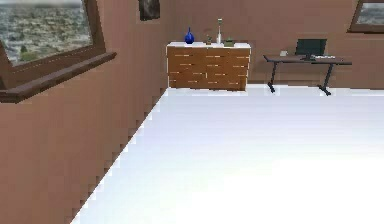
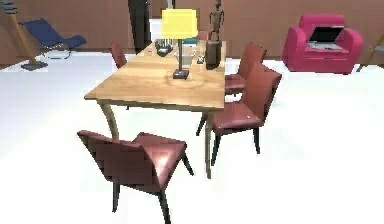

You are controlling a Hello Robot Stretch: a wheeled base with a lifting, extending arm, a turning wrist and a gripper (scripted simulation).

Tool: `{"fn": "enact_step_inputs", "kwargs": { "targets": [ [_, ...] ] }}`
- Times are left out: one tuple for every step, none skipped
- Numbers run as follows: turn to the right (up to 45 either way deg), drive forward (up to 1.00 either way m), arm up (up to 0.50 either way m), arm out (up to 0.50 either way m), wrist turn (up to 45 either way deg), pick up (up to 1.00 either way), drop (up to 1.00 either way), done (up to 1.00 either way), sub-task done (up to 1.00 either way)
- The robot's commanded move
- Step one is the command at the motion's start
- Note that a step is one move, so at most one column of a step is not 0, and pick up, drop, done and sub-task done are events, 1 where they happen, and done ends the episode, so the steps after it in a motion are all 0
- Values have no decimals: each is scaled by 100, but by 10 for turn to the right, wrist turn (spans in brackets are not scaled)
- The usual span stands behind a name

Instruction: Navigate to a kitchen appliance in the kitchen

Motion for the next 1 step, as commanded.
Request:
{"fn": "enact_step_inputs", "kwargs": {
  "targets": [
    [180, 0, 0, 0, 0, 0, 0, 0, 0]
  ]
}}
